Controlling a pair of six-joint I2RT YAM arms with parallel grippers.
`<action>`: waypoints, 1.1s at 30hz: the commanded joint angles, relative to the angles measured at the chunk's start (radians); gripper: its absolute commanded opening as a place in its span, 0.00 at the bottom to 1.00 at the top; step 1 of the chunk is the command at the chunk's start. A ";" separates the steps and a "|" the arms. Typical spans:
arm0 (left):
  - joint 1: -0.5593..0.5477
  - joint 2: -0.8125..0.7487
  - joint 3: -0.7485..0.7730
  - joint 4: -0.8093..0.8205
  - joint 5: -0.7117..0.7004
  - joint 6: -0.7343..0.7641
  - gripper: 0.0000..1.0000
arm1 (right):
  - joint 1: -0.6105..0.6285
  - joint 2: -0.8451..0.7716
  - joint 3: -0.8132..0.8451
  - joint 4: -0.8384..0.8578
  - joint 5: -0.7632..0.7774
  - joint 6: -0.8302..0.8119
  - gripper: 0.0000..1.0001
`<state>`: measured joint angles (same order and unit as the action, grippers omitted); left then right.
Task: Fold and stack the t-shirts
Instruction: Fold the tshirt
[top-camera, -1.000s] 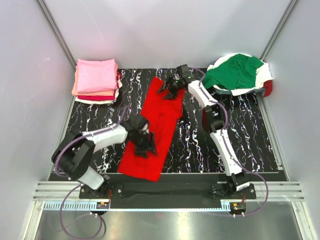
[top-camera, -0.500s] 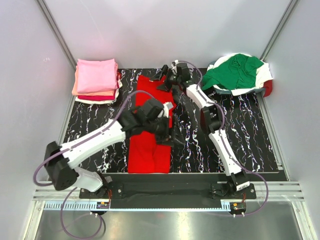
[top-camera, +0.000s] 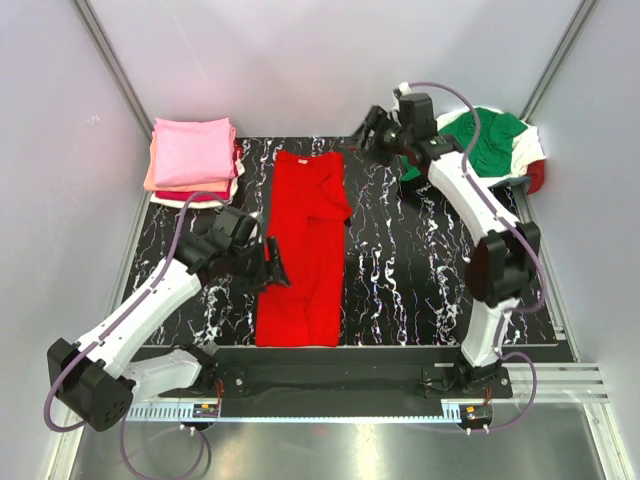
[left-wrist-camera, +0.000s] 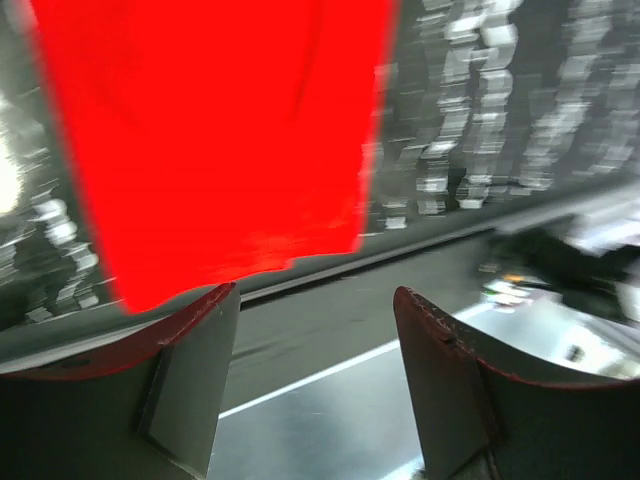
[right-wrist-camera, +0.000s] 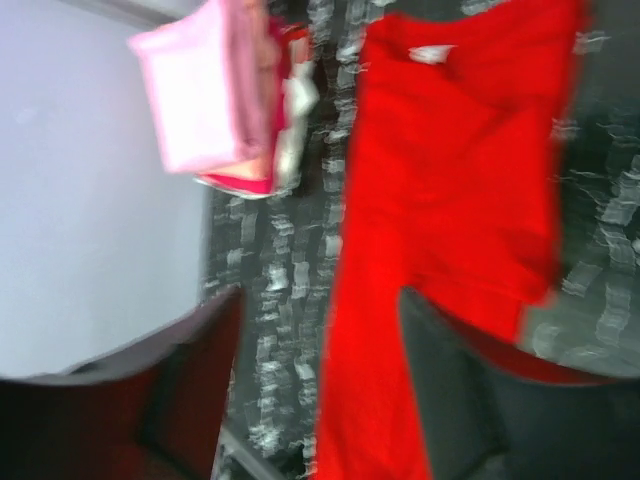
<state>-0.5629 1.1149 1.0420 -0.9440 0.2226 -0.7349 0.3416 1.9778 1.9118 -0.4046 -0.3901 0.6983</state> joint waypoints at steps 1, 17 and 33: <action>0.043 -0.049 -0.081 -0.010 -0.063 0.066 0.67 | -0.007 -0.074 -0.208 -0.191 0.240 -0.106 0.64; 0.058 -0.098 -0.267 0.134 0.027 0.026 0.66 | 0.085 0.236 -0.001 -0.390 0.303 -0.264 0.66; 0.060 -0.099 -0.310 0.134 0.003 0.052 0.65 | 0.122 0.447 0.276 -0.456 0.353 -0.296 0.31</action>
<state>-0.5068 1.0332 0.7395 -0.8413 0.2272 -0.7033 0.4519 2.4035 2.1342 -0.8318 -0.0616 0.4194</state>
